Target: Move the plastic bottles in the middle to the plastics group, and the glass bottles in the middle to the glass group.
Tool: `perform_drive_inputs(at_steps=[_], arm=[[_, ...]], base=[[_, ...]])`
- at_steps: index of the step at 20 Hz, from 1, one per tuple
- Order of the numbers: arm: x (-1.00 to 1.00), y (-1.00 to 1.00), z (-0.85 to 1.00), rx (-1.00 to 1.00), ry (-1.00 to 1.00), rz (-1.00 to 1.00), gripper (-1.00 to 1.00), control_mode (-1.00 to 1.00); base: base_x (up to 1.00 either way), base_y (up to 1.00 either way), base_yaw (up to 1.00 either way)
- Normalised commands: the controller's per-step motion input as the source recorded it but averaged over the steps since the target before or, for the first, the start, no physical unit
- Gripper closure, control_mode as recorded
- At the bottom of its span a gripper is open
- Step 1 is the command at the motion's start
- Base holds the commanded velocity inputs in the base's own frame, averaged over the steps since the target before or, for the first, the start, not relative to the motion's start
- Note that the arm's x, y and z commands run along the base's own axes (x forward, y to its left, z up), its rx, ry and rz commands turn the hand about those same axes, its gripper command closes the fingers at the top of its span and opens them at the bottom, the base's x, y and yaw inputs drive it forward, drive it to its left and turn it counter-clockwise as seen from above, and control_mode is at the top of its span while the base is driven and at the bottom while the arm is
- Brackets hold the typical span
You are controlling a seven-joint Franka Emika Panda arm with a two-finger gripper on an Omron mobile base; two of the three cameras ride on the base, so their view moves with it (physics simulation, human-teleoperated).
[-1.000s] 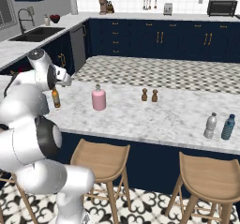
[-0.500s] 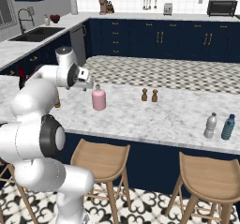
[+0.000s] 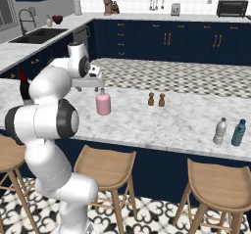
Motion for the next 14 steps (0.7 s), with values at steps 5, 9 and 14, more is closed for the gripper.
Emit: perform_drive_inputs(at_steps=[5,9,14], arm=[[0.27,-0.18,-0.13,0.00,-0.15,0.00,-1.00,-1.00],[0.21,-0.10,-0.12,0.03,-0.12,0.01,-1.00,-1.00],[0.03,0.06,-0.17,0.06,-0.07,0.02,-1.00,-1.00]], base=[[0.00,0.00,0.00],[0.00,0.00,0.00],[0.00,0.00,0.00]])
